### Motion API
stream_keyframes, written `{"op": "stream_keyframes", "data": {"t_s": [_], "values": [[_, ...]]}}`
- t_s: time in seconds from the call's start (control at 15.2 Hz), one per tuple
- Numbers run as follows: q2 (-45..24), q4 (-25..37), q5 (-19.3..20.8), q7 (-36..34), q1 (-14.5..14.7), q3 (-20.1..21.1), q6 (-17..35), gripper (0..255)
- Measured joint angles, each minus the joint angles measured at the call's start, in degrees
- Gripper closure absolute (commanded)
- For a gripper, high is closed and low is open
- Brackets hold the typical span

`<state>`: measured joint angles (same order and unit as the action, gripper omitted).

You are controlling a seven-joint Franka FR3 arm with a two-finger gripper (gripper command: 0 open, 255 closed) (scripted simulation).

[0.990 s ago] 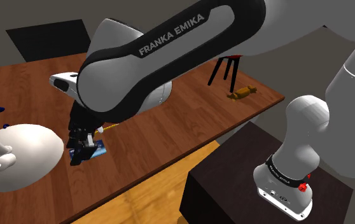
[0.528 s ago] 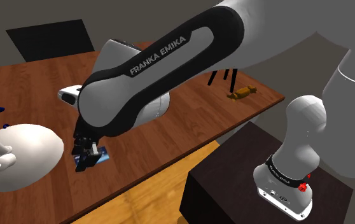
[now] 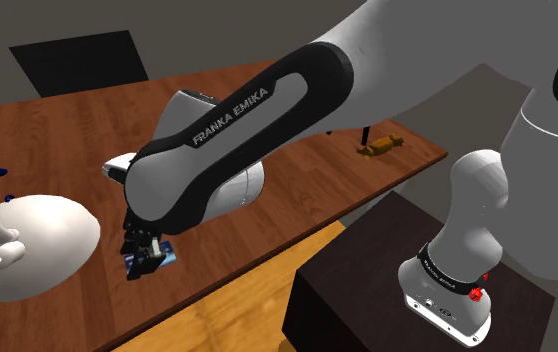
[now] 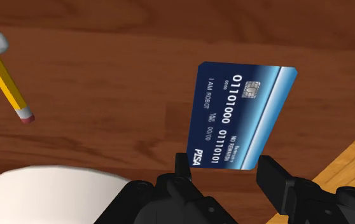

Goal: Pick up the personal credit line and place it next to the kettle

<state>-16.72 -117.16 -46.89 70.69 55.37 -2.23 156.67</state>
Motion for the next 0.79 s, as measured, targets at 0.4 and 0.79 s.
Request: {"op": "stream_keyframes", "data": {"t_s": [0.4,0.79], "values": [[-0.2,0.0,-0.3,0.4,-0.1,0.1,0.2,0],[-0.2,0.0,-0.4,0.4,-0.1,0.1,0.2,0]]}}
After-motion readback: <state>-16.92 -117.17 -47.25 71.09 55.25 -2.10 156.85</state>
